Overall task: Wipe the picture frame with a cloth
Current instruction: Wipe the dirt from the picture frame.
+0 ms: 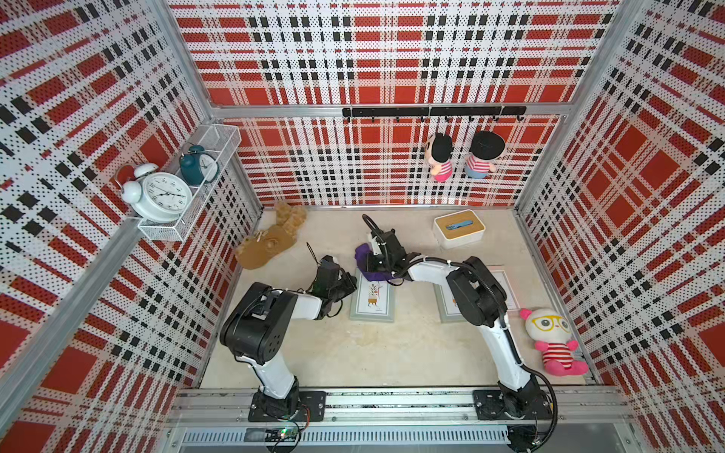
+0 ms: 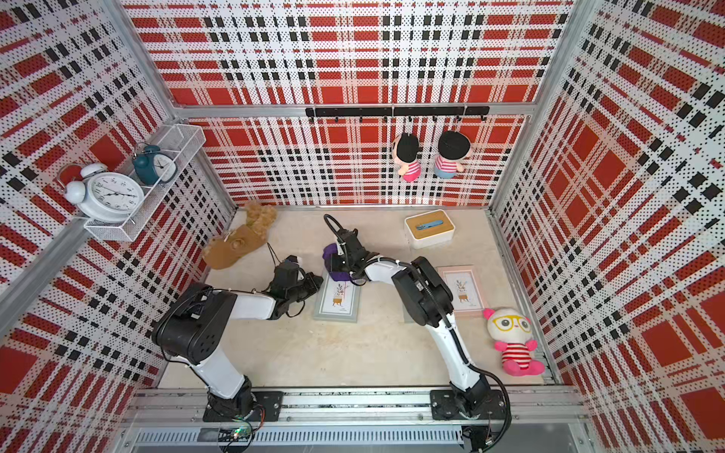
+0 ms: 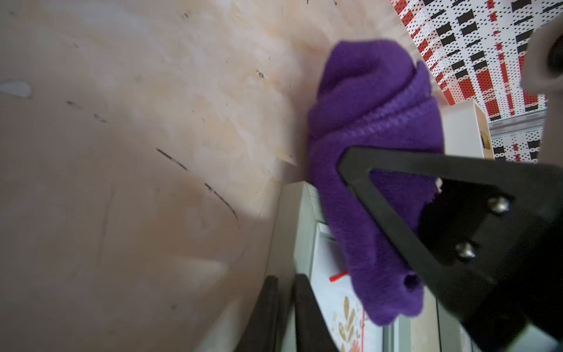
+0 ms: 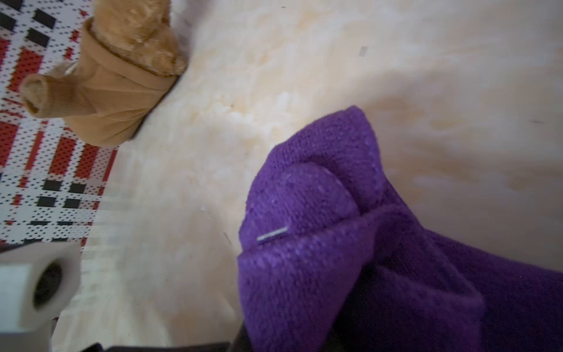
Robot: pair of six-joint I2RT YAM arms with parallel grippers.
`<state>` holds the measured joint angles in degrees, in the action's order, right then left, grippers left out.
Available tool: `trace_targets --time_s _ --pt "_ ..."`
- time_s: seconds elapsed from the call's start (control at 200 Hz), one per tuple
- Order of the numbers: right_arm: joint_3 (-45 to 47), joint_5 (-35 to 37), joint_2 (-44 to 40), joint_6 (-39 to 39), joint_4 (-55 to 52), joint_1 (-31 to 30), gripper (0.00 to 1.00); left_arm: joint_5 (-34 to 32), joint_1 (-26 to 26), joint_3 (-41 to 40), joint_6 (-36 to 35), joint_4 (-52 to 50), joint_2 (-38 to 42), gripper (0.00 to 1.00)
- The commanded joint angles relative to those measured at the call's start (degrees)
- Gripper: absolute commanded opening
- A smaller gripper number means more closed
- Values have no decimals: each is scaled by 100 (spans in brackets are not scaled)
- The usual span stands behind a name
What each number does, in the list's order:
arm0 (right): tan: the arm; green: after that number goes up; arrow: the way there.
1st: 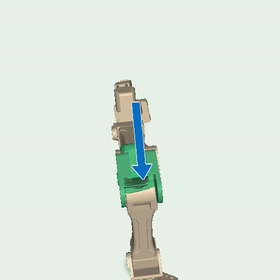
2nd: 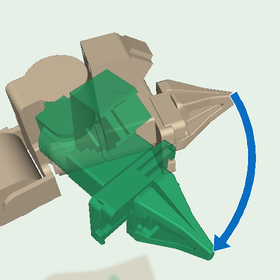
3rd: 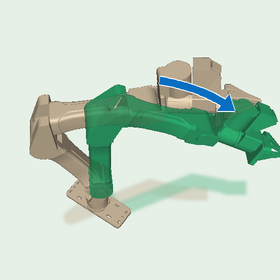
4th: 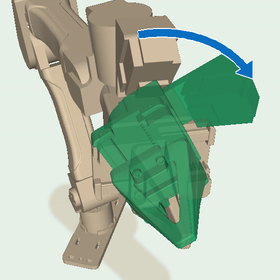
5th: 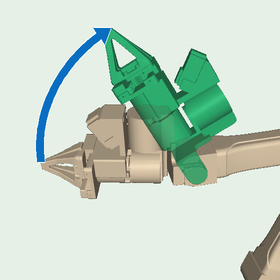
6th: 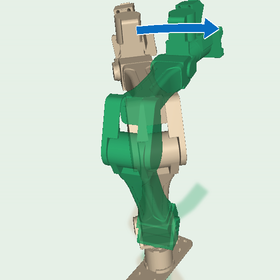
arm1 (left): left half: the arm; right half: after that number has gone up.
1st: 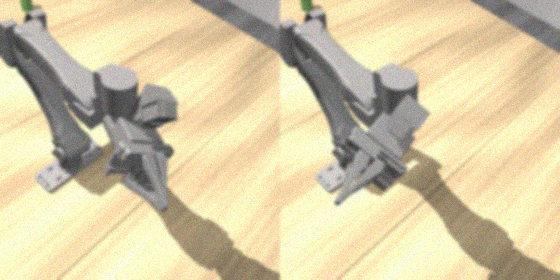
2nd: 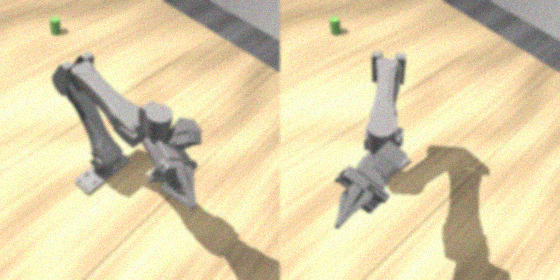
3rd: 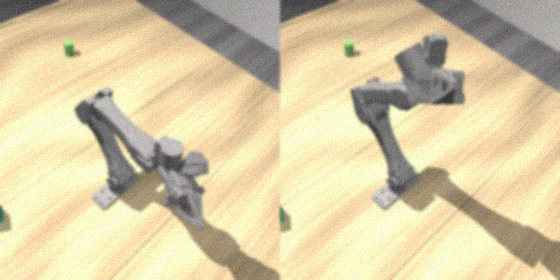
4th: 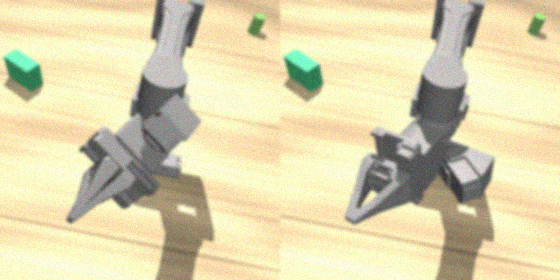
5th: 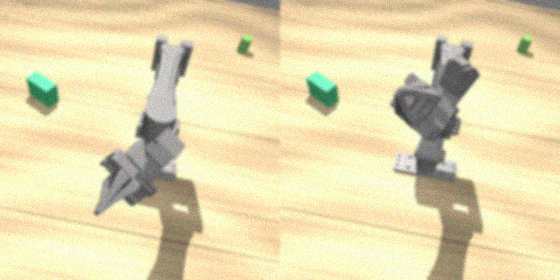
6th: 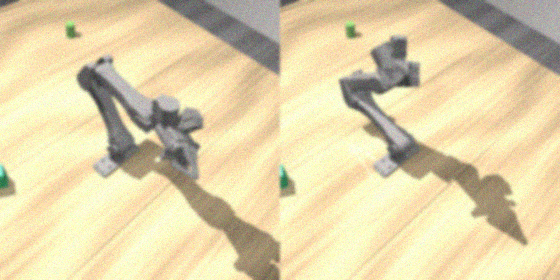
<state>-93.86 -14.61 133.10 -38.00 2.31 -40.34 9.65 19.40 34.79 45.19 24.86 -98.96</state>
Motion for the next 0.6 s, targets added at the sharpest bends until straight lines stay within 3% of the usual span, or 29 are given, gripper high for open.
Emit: trace_targets --time_s 0.0,0.105,0.301,0.466,0.596 --pt "-104 -522 574 -214 -814 -171 0 -38 184 -178 60 -1335 -423 14" --pt "132 -332 351 -101 -860 74 0 86 244 -115 167 -1272 -364 15" --pt "1056 404 -992 458 -1163 880 0 191 267 117 248 -1336 -80 18" --pt "1053 194 -1757 798 -1412 1151 0 240 232 555 166 -1605 121 32" --pt "1189 -511 -2214 210 -949 1160 0 375 107 949 151 -1786 429 50"
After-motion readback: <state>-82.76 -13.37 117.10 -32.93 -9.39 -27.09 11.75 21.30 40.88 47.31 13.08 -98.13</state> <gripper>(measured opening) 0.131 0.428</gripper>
